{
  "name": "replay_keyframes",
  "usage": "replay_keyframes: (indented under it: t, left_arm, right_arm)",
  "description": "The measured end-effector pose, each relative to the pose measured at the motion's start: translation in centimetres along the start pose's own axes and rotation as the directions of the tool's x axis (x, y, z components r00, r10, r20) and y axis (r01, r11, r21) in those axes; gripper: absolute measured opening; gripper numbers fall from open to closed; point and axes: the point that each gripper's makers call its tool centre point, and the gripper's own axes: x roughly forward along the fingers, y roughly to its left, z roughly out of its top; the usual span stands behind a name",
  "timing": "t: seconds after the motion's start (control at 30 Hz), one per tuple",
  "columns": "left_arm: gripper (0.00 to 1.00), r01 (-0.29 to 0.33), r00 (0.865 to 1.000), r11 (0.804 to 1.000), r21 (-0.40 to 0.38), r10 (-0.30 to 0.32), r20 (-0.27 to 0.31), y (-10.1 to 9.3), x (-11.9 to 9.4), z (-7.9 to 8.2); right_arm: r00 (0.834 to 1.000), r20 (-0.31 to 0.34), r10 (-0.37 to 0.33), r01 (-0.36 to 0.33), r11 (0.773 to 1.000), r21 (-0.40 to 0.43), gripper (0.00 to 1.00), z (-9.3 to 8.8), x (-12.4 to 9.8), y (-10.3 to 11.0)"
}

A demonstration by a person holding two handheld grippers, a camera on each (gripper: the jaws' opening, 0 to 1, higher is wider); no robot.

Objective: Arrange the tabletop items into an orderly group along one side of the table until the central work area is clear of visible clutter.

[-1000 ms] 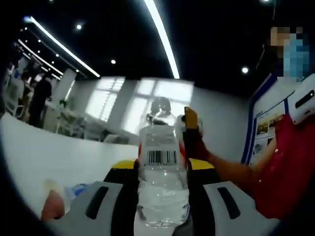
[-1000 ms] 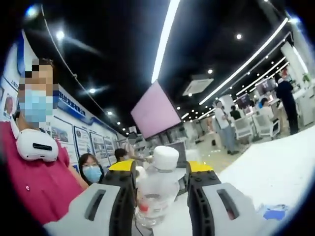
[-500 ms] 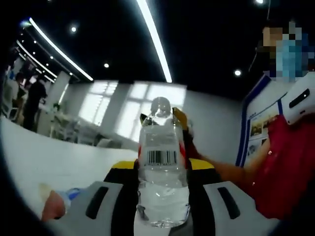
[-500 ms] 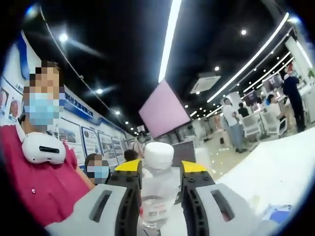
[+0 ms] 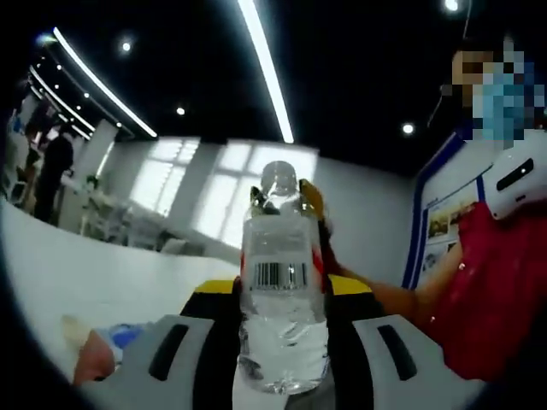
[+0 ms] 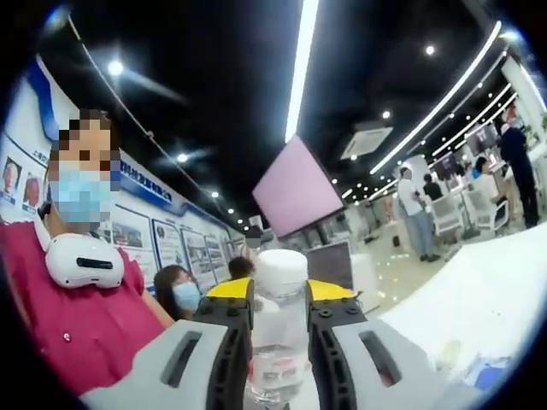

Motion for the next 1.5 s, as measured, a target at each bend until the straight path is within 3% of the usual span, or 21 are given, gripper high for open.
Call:
replay_keyframes:
  t: [0.47, 0.57, 0.67, 0.97, 1.23, 1.5]
  left_arm:
    - [0.36, 0.082, 0.996, 0.995, -0.054, -0.083, -0.019, -1.3, 0.0, -0.3]
    - [0.36, 0.098, 0.993, 0.994, -0.051, -0.101, -0.057, -1.8, 0.5, -1.1]
    - [0.36, 0.114, 0.993, 0.988, -0.102, -0.116, -0.011, -1.9, 0.4, -0.8]
    - [0.37, 0.089, 0.995, 0.993, -0.074, -0.092, -0.037, -1.5, 0.6, -1.1]
    - [0.38, 0.074, 0.993, 0.996, -0.043, -0.077, -0.088, -1.0, 0.6, -2.0]
    - [0.38, 0.05, 0.994, 0.998, -0.043, -0.054, -0.092, -0.6, 0.6, -1.9]
  right_arm:
    - [0.996, -0.024, 0.091, -0.091, 0.996, -0.008, 0.27, -0.1, 0.9, 1.7]
    - [0.993, -0.043, 0.111, -0.111, 0.994, -0.007, 0.29, -0.6, 1.4, 2.2]
    - [0.993, -0.036, 0.108, -0.109, 0.994, -0.008, 0.29, -0.3, 1.3, 2.2]
    - [0.996, -0.045, 0.077, -0.077, 0.997, -0.003, 0.26, -0.2, 1.3, 1.6]
    - [0.993, -0.091, 0.069, -0.075, 0.996, -0.057, 0.23, -0.6, 1.9, 2.0]
    - [0.993, -0.112, 0.037, -0.046, 0.996, -0.075, 0.22, -0.6, 1.8, 1.6]
